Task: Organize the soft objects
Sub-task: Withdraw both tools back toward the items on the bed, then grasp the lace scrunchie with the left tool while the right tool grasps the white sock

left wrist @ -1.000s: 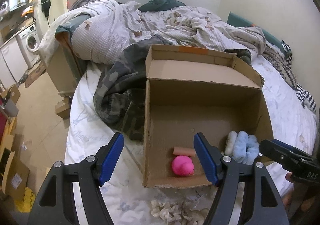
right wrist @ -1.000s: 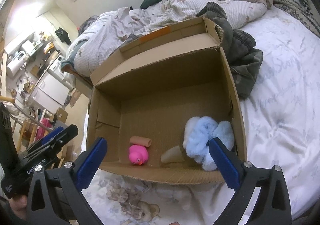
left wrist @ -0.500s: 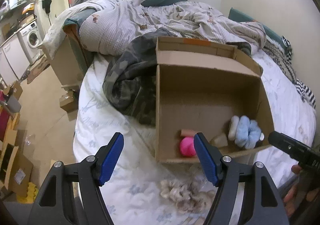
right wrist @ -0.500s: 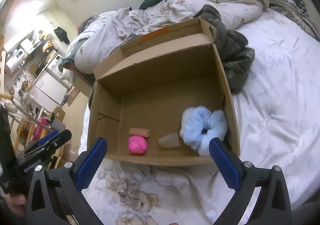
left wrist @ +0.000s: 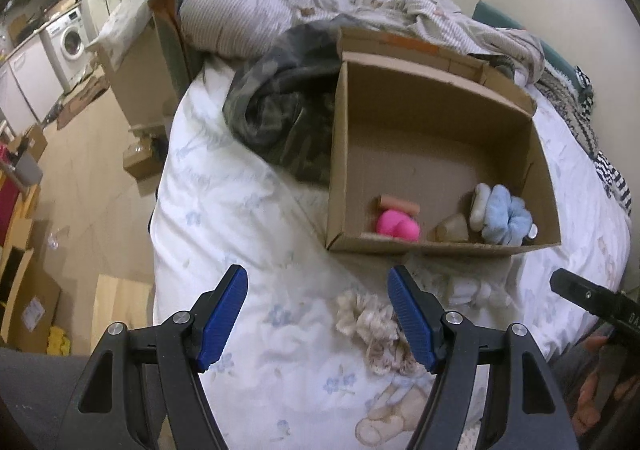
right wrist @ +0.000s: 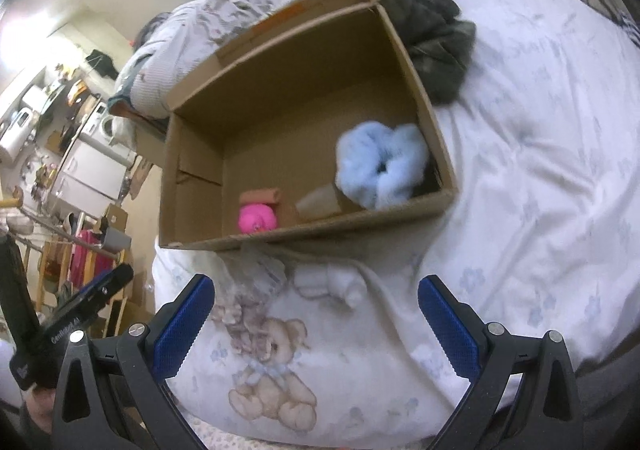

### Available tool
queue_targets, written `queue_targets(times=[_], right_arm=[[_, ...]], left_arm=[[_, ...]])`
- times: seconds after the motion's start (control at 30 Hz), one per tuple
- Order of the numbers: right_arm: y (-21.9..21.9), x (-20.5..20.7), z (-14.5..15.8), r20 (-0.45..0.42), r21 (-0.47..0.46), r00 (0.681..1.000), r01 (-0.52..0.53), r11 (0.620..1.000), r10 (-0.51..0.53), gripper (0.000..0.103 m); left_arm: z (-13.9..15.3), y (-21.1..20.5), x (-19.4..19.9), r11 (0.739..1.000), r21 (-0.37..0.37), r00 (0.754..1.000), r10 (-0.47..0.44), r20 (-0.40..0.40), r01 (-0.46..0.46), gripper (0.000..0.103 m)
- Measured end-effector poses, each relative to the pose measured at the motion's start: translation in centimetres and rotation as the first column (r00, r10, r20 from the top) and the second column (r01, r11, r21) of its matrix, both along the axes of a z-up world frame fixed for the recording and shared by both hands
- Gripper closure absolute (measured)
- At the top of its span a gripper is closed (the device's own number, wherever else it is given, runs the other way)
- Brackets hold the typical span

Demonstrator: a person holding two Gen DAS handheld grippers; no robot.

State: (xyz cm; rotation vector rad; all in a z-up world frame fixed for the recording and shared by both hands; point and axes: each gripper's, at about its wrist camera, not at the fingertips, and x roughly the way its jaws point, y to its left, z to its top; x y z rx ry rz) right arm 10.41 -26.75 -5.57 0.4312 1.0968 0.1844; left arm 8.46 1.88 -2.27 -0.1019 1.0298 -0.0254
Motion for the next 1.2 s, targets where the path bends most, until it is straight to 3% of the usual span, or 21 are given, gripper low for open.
queue_targets(times=[0.3, 0.6, 0.63, 0.8, 0.83, 1.1, 1.2], right_arm=[[-1.2, 0.5, -1.8, -0.094, 0.020, 0.994, 0.056, 0.998, -0.054, 0.000], [-1.0, 1.3, -2.9, -0.132, 0.029, 0.990, 0.059, 0.998, -0.054, 0.000], [-1.0, 1.3, -3.0, -0.135, 0.029, 0.989, 0.057, 0.998, -0.053, 0.000], [-1.3, 1.5, -3.4, -0.151, 0.039, 0.987, 0.062, 0.997, -0.056, 0.000], [-1.4, 1.5, -3.5, -0.156, 0.041, 0.986, 0.064, 0.997, -0.057, 0.000], [-1.5, 1.8, -4.0, -0.174, 0.059, 0.983, 0.075, 0.995, -0.063, 0.000], [-1.4, 1.9, -4.2, -0.184, 0.059, 0.981, 0.075, 0.995, -0.063, 0.000]], left_arm=[[-1.1, 1.0, 0.5, 0.998, -0.033, 0.997, 0.053, -0.048, -0.054, 0.033], [-6.2, -1.5, 2.7, 0.986, -0.163, 0.966, -0.015, -0.260, -0.028, 0.035], [-6.6, -1.9, 2.9, 0.986, -0.167, 0.962, -0.024, -0.273, -0.022, 0.037], [-8.2, -3.1, 3.4, 0.982, -0.189, 0.941, -0.043, -0.336, -0.022, 0.089], [-8.2, -3.1, 3.4, 0.981, -0.190, 0.940, -0.039, -0.338, -0.027, 0.093], [-4.1, -1.1, 2.3, 0.968, -0.251, 0.971, -0.033, -0.236, -0.028, 0.094], [-2.6, -0.2, 1.9, 0.978, -0.205, 0.983, -0.008, -0.185, -0.031, 0.094]])
